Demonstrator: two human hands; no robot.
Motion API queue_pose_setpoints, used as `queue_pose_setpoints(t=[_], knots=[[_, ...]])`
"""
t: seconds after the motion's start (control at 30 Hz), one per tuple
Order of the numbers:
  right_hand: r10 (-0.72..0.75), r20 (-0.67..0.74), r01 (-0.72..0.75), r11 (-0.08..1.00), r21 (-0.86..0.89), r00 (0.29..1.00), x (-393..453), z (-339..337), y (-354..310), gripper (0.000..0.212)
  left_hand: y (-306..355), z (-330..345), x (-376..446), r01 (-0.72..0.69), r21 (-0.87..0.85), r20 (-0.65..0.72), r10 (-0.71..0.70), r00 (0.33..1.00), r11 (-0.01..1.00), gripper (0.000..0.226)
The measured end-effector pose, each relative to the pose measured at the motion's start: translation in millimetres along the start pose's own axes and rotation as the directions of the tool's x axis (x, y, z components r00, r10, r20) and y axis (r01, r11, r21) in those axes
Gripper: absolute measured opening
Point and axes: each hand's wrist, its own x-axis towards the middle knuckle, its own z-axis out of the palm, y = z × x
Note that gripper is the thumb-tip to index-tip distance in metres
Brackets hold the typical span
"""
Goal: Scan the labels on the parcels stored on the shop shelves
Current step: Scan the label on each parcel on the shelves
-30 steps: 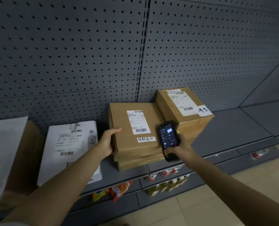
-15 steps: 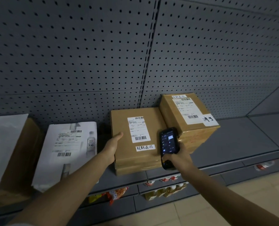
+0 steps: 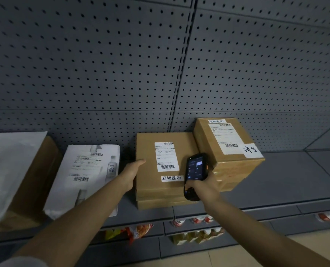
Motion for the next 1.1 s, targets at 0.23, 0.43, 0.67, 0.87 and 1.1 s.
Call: queue_pose_setpoints(t=[0.23, 0.43, 0.67, 0.87, 1.1], knots=[[-0.138, 0.111, 0.139, 0.99, 0.001, 0.984, -8, 20, -18, 0.042, 5, -25, -29, -0.108, 0.104, -0.151, 0.123, 0.981, 0.989, 0.049], [-0.183, 0.362, 0.18, 0.983, 0.043, 0.914, -20, 62, -25, 0.055, -9, -88, -56, -0.109, 0.131, -0.403, 0.154, 0.902, 0.985, 0.04], [-0.21, 0.478, 0.194, 0.977, 0.084, 0.853, -47, 122, -32, 0.061, -25, -154, -99, -0.15, 0.192, -0.535, 0.232, 0.813, 0.97, 0.036], [-0.187, 0.491, 0.182, 0.982, 0.058, 0.851, -67, 169, -27, 0.052, -31, -201, -106, -0.057, 0.397, -0.482, 0.26, 0.837, 0.916, 0.055], [-0.038, 0.407, 0.022, 0.999, 0.043, 0.913, -81, 213, -2, 0.056, -41, -231, -93, 0.002, 0.397, -0.282, 0.121, 0.952, 0.918, 0.076]])
